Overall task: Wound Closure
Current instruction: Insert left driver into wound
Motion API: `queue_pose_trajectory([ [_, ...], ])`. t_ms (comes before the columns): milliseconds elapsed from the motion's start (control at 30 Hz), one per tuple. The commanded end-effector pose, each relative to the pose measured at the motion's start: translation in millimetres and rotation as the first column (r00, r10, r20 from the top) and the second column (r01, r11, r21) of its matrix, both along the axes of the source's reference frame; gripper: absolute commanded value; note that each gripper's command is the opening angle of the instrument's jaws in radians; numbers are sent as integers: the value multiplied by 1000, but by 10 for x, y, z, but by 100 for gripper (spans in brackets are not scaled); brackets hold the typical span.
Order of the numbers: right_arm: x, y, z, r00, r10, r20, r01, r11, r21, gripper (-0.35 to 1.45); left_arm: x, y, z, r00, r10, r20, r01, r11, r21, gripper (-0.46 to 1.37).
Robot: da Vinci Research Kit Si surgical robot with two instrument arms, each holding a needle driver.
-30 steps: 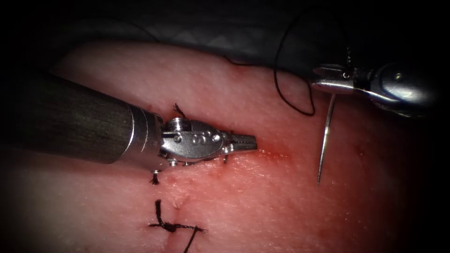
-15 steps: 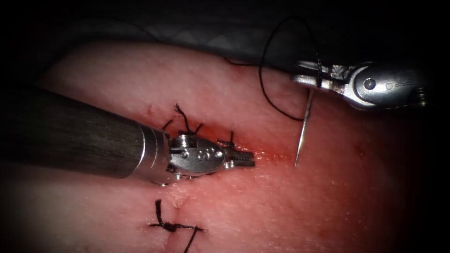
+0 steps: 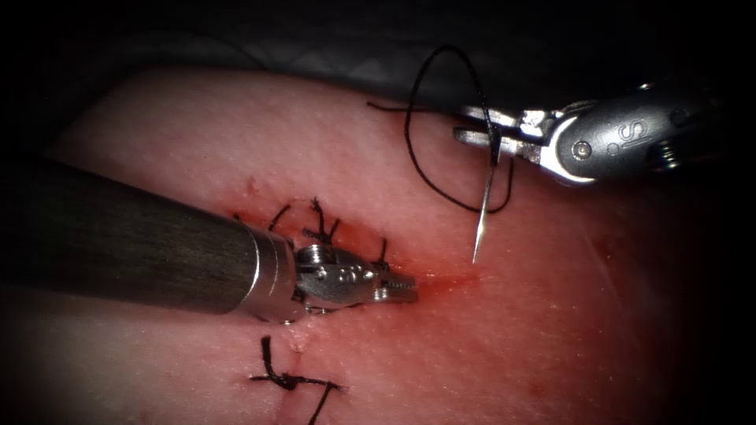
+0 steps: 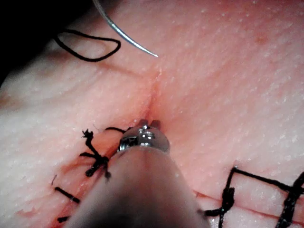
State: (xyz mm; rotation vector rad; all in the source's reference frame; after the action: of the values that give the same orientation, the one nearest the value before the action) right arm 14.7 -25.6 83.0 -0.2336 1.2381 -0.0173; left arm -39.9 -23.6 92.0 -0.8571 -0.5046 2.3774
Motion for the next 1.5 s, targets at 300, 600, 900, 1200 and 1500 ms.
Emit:
queue_pose_trajectory([
  [300,21,-18,22,1000,-24,20,26,993,-113,-35,0,-3,-4,1000,6,10,-6,1000,19,-3],
  [600,22,-15,36,998,-48,39,55,978,-203,-35,0,-6,-9,1000,12,8,-12,1000,27,6],
  [900,34,-20,39,997,-63,48,74,956,-285,-35,0,-5,-11,1000,14,10,-14,1000,28,9],
  [1200,30,-24,47,995,-77,56,91,942,-324,-35,1,-6,-11,1000,16,11,-16,999,28,11],
  [1500,30,-29,50,995,-78,57,92,940,-328,-35,1,-6,-11,1000,18,12,-18,999,28,12],
])
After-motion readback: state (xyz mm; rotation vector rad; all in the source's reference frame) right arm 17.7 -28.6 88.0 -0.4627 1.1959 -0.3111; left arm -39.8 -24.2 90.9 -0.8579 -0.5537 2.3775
